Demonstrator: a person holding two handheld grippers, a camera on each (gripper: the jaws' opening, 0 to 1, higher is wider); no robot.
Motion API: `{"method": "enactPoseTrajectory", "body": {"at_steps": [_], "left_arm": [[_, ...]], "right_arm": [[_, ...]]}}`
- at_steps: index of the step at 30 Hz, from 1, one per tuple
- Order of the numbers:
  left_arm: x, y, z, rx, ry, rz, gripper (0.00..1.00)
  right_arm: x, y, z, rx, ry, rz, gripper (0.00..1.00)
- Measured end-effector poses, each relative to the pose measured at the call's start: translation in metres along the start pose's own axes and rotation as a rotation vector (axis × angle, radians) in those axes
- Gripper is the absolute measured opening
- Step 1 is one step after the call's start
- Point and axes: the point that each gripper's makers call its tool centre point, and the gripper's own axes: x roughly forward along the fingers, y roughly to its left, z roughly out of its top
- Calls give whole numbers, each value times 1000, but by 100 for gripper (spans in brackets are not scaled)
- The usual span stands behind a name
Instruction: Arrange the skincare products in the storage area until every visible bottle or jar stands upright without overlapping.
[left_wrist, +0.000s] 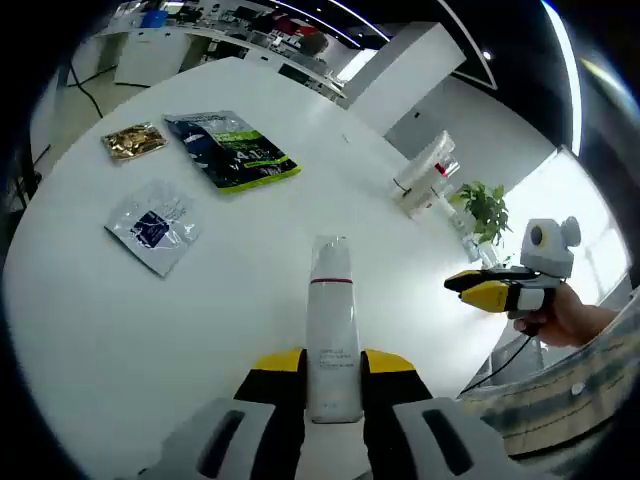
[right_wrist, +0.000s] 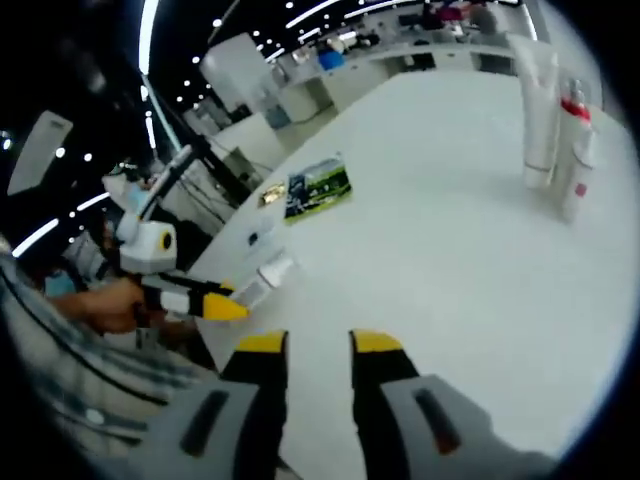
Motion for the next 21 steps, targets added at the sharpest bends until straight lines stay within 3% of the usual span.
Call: {"method": "enactPoseTrajectory", "body": {"at_steps": [3, 5, 7, 10, 11, 14, 16, 17, 18, 19, 21], "left_arm": [[-8, -30, 12, -83, -73, -152, 19], [-12, -48, 17, -84, -93, -230, 19], [-16, -64, 19, -86, -97, -294, 20], [-23, -97, 21, -75, -89, -446, 20], [-24, -101, 21, -76, -83, -464, 20], [-27, -119, 20, -66, -62, -529, 20], [-29, -124, 22, -83, -72, -550, 20], [-32, -127, 25, -83, -81, -583, 20], [-34, -129, 27, -84, -87, -587, 20], [-35, -131, 25, -77, -70, -589, 20], [-37, -136, 24, -77, -46, -600, 20]], "right_arm": [[6, 26, 10, 70, -46, 123, 26], [7, 43, 23, 146, -101, 217, 30], [6, 58, 36, 219, -150, 308, 33], [2, 78, 51, 300, -188, 433, 35], [-1, 86, 57, 317, -203, 482, 35], [-6, 95, 67, 339, -230, 550, 32], [-8, 93, 69, 359, -236, 544, 25], [-9, 89, 70, 378, -238, 537, 20], [-14, 93, 72, 459, -220, 578, 20], [-15, 94, 74, 470, -220, 595, 20], [-15, 94, 73, 371, -222, 554, 19]]}}
